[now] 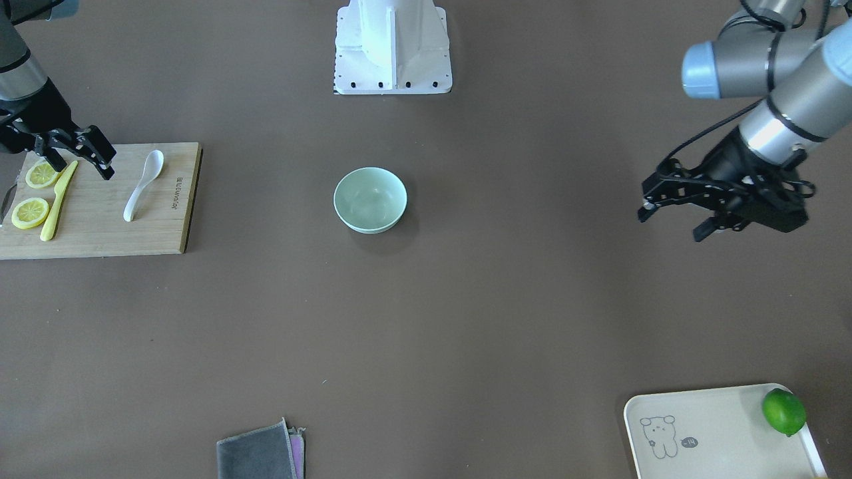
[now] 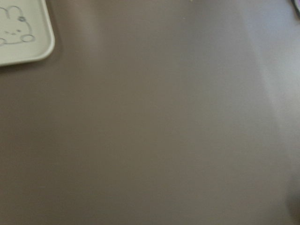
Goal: Place spoon in bowl
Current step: 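Lower the right gripper onto the white spoon handle and close it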
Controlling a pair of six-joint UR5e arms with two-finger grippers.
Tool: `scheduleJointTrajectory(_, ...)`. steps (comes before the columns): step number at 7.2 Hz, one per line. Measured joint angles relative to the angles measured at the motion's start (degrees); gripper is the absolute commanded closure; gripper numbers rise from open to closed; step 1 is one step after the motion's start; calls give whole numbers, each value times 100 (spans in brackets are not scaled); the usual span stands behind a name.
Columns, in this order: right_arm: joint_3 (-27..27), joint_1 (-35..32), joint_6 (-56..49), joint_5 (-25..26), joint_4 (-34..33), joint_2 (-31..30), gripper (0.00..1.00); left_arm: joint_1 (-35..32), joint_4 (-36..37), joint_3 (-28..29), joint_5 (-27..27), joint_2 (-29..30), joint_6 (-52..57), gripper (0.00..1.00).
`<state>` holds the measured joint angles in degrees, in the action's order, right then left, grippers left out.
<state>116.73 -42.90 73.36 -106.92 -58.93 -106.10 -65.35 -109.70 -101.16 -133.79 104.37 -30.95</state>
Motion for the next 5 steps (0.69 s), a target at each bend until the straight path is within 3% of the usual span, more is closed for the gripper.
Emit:
scheduleJointTrajectory(1,-20,274,241,246,2,66,25,-272,-2,21,-78,-272,523,2)
scheduleJointTrajectory(5,-307,830,675,803,4,337,43,-419,-41,38,-87,-497,831,2)
